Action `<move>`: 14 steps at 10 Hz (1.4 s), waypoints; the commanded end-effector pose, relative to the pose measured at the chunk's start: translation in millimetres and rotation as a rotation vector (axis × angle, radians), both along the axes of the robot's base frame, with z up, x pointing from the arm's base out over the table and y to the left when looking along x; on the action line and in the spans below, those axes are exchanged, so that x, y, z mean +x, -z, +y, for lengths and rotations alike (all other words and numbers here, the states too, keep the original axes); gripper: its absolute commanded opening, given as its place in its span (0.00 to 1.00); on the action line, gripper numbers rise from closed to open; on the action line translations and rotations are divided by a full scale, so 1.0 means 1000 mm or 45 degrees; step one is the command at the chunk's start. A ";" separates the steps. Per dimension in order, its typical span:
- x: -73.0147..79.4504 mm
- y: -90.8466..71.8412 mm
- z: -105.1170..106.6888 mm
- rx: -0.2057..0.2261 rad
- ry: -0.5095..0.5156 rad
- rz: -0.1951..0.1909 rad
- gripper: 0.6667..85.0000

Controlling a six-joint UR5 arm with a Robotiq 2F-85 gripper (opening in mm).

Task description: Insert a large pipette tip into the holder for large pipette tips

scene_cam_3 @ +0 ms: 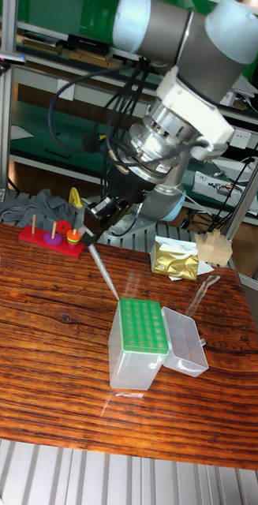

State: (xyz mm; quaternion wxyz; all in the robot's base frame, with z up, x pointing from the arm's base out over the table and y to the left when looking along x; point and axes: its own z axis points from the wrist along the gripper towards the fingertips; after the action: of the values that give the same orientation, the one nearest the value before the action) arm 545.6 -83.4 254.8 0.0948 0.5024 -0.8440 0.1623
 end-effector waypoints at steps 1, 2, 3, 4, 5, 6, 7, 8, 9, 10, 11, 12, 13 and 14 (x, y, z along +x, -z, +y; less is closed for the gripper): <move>0.001 -0.011 -0.022 -0.203 -0.236 0.047 0.00; 0.001 -0.017 -0.031 -0.263 -0.266 0.064 0.00; -0.002 -0.022 -0.040 -0.313 -0.283 0.095 0.00; -0.002 -0.027 -0.047 -0.361 -0.299 0.116 0.00; -0.003 -0.030 -0.053 -0.395 -0.299 0.134 0.00; -0.001 -0.032 -0.056 -0.413 -0.307 0.132 0.00; -0.002 -0.032 -0.056 -0.415 -0.295 0.133 0.00; -0.004 -0.040 -0.065 -0.472 -0.307 0.158 0.00; -0.005 -0.052 -0.078 -0.558 -0.309 0.186 0.00; -0.002 -0.050 -0.078 -0.565 -0.307 0.178 0.00; -0.002 -0.049 -0.078 -0.578 -0.302 0.176 0.00; -0.007 -0.046 -0.075 -0.584 -0.271 0.176 0.00; -0.010 -0.044 -0.073 -0.585 -0.250 0.175 0.00; -0.010 -0.039 -0.071 -0.571 -0.240 0.171 0.00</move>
State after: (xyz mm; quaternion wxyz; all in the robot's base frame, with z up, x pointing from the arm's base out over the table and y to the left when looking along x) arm 539.4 -156.4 299.1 0.2409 0.5650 -0.7217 0.3193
